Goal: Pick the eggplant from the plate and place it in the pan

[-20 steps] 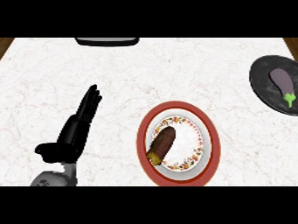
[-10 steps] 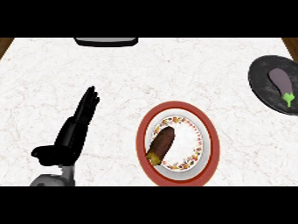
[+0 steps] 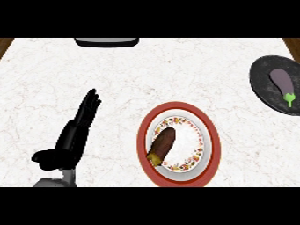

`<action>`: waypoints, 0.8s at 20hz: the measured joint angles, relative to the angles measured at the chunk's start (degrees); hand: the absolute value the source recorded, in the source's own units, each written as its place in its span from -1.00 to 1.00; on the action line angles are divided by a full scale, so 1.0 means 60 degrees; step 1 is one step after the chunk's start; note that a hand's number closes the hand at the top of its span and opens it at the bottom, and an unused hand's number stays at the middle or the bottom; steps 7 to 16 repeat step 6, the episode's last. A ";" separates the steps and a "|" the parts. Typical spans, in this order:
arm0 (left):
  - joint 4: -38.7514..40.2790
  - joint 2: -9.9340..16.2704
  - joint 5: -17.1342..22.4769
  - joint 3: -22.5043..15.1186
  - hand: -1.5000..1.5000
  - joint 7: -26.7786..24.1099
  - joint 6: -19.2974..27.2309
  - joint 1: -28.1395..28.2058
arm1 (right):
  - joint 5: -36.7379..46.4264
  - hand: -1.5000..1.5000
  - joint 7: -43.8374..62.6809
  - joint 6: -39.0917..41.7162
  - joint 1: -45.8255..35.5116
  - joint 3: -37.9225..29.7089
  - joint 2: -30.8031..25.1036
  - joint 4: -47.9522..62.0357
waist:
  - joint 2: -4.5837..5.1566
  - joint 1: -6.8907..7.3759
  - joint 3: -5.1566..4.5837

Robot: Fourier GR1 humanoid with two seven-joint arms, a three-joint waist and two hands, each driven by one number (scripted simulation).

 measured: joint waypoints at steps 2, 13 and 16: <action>-0.0043 0.0091 0.0104 0.0143 0.00 0.0104 -0.0166 -0.0031 | 0.0031 -1.00 -0.0119 -0.0109 0.0047 0.0099 0.0021 0.0026 | 0.0003 0.0007 -0.0002; -0.0325 0.0008 -0.0041 0.0149 0.00 0.0275 -0.0075 0.0051 | -0.0010 -1.00 -0.0271 -0.0438 0.0315 0.0256 0.0060 -0.0245 | -0.0008 -0.0021 -0.0002; -0.0325 0.0008 -0.0041 0.0149 0.00 0.0275 -0.0075 0.0051 | -0.0010 -1.00 -0.0271 -0.0438 0.0315 0.0256 0.0060 -0.0245 | -0.0008 -0.0021 -0.0002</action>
